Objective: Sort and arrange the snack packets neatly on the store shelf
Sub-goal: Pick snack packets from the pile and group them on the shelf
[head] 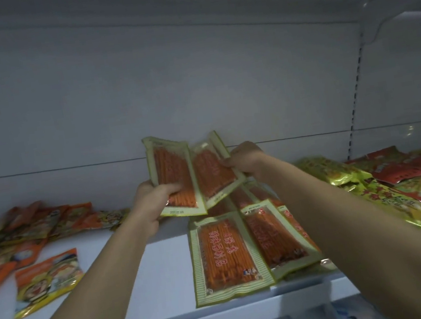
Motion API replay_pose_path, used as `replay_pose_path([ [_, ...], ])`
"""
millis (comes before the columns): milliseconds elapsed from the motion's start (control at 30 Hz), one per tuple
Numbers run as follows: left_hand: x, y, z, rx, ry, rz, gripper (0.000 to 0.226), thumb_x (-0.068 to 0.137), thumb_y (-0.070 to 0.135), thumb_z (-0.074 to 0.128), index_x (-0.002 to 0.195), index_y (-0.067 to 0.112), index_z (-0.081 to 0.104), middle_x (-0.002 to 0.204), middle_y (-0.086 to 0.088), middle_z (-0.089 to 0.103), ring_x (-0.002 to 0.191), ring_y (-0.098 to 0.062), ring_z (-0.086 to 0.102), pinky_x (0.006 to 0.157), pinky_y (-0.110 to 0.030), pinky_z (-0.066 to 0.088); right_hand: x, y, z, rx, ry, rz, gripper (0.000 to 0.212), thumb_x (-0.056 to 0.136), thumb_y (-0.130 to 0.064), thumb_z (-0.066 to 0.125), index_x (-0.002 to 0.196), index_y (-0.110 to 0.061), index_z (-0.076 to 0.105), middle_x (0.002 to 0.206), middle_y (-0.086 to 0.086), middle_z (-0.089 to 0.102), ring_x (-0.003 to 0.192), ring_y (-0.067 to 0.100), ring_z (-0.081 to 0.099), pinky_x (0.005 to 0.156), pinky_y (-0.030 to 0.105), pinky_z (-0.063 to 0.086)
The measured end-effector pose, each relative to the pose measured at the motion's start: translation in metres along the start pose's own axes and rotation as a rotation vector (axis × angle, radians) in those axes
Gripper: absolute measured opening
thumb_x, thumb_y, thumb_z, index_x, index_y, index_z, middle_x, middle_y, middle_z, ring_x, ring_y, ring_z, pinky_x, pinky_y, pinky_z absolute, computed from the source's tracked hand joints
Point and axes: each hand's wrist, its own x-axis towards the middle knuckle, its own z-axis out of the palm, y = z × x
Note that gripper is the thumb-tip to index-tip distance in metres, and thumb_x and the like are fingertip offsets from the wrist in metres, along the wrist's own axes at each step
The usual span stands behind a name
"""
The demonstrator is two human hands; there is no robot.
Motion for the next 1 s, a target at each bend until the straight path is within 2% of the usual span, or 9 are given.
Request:
replay_pose_path([
  [100,-0.006,-0.005,-0.024,0.061,-0.025,-0.034,0.018,0.078,0.002,0.077,0.094,0.003,0.071,0.084,-0.015,0.076,0.075,-0.027,0.074,0.073,-0.037,0.060,0.004,0.007,0.022,-0.107,-0.072,0.061,0.039,0.087,-0.035,0.075,0.069,-0.009,0.051,0.069,0.003,0.056,0.058,0.015,0.053,0.044,0.020,0.036],
  [200,-0.014,-0.008,-0.039,0.156,-0.049,-0.069,0.011,0.081,0.007,0.075,0.091,0.006,0.072,0.077,-0.011,0.076,0.064,-0.022,0.072,0.068,-0.033,0.058,0.007,0.003,0.047,-0.211,-0.090,0.061,0.044,0.082,-0.035,0.079,0.064,-0.012,0.046,0.063,0.001,0.051,0.052,0.012,0.048,0.035,0.020,0.030],
  [400,-0.041,-0.013,-0.054,0.207,-0.016,-0.129,0.005,0.085,0.009,0.068,0.088,0.005,0.071,0.075,-0.012,0.075,0.059,-0.021,0.071,0.058,-0.031,0.058,0.003,-0.005,0.076,-0.460,-0.118,0.036,0.036,0.082,-0.027,0.076,0.070,-0.011,0.046,0.070,0.003,0.052,0.059,0.017,0.052,0.050,0.023,0.040],
  [500,-0.057,-0.015,-0.056,0.202,-0.082,-0.141,0.008,0.088,0.004,0.064,0.092,0.004,0.071,0.085,-0.015,0.076,0.079,-0.030,0.074,0.077,-0.044,0.060,-0.003,-0.006,0.083,-0.538,-0.115,0.002,0.031,0.083,-0.028,0.074,0.075,-0.011,0.049,0.081,0.005,0.058,0.070,0.021,0.056,0.063,0.028,0.046],
  [600,-0.069,-0.016,-0.057,0.209,-0.183,-0.160,0.012,0.088,-0.002,0.065,0.097,0.003,0.071,0.091,-0.013,0.077,0.087,-0.027,0.074,0.091,-0.044,0.057,-0.011,-0.008,0.079,-0.565,-0.099,-0.029,0.023,0.087,-0.031,0.067,0.086,-0.010,0.055,0.090,0.006,0.057,0.082,0.026,0.057,0.068,0.028,0.045],
  [833,-0.093,-0.017,-0.044,0.189,-0.330,-0.167,0.036,0.076,-0.010,0.076,0.107,0.008,0.067,0.096,-0.007,0.077,0.093,-0.023,0.073,0.083,-0.036,0.057,-0.040,0.002,0.031,-0.536,-0.036,-0.162,0.027,0.093,-0.033,0.061,0.101,-0.009,0.071,0.096,0.009,0.073,0.077,0.022,0.066,0.068,0.029,0.052],
  [933,-0.100,-0.017,-0.034,0.301,-0.361,-0.226,0.058,0.077,0.003,0.082,0.123,0.020,0.049,0.103,-0.008,0.075,0.089,-0.028,0.074,0.054,-0.036,0.056,-0.062,0.004,0.020,-0.527,-0.100,-0.214,0.020,0.095,-0.031,0.060,0.104,-0.016,0.070,0.108,0.004,0.071,0.083,0.017,0.058,0.071,0.025,0.041],
  [967,-0.102,-0.017,-0.031,0.429,-0.353,-0.202,0.057,0.080,0.015,0.082,0.125,0.024,0.047,0.110,-0.008,0.073,0.094,-0.029,0.073,0.058,-0.040,0.058,-0.070,0.003,0.019,-0.536,-0.127,-0.232,0.019,0.095,-0.031,0.062,0.106,-0.018,0.070,0.112,0.003,0.070,0.089,0.017,0.057,0.074,0.025,0.041],
  [1000,-0.102,-0.016,-0.029,0.653,-0.349,-0.140,0.055,0.083,0.031,0.079,0.128,0.026,0.048,0.123,-0.009,0.067,0.106,-0.029,0.069,0.076,-0.046,0.059,-0.078,0.002,0.018,-0.542,-0.145,-0.249,0.021,0.094,-0.033,0.063,0.107,-0.019,0.070,0.115,0.003,0.069,0.093,0.018,0.059,0.077,0.026,0.043],
])
